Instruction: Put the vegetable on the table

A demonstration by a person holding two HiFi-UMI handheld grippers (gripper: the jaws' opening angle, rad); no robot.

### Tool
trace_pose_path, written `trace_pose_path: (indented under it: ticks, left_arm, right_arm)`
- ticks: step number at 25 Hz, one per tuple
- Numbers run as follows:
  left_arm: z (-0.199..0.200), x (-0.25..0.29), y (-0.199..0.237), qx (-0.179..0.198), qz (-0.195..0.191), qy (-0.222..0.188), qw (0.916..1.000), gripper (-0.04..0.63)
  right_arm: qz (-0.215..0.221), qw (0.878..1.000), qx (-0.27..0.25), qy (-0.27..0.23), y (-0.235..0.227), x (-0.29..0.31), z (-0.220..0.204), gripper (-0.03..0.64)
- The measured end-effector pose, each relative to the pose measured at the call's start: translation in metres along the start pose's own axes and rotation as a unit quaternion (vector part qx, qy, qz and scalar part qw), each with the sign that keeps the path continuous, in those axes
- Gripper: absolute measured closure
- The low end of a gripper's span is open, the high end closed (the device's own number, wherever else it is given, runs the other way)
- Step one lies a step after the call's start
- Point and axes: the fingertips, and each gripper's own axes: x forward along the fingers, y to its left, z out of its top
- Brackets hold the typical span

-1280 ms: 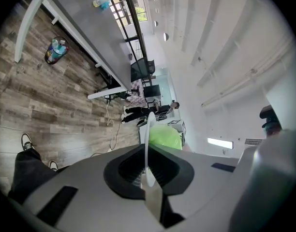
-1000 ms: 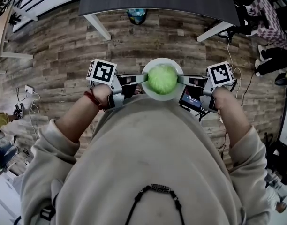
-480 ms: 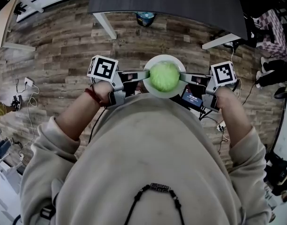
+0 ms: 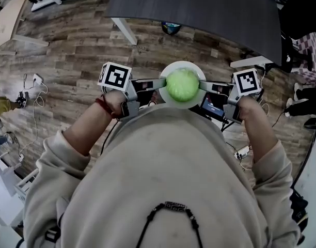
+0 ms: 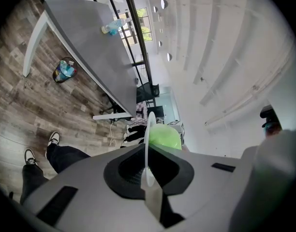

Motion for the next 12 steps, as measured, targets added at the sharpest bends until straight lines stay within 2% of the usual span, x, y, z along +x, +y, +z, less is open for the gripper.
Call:
trace_pose_path:
  ticks: [4, 7, 12]
  left_arm:
    - [0.031, 0.027, -0.002, 0.004, 0.007, -0.004, 1.0000, 0.580]
    - [0.055, 0.059, -0.012, -0.009, -0.003, -0.012, 0.9999, 0.580]
    - [0.074, 0.087, -0.018, -0.020, 0.000, -0.013, 0.9997, 0.580]
  right_arm:
    - [0.004, 1.000, 0.005, 0.008, -0.013, -0.026, 0.030, 0.592]
    - [0.017, 1.000, 0.005, 0.015, -0.021, -0.053, 0.056, 0.592]
    - [0.035, 0.999, 0.007, 0.020, -0.034, -0.079, 0.077, 0.592]
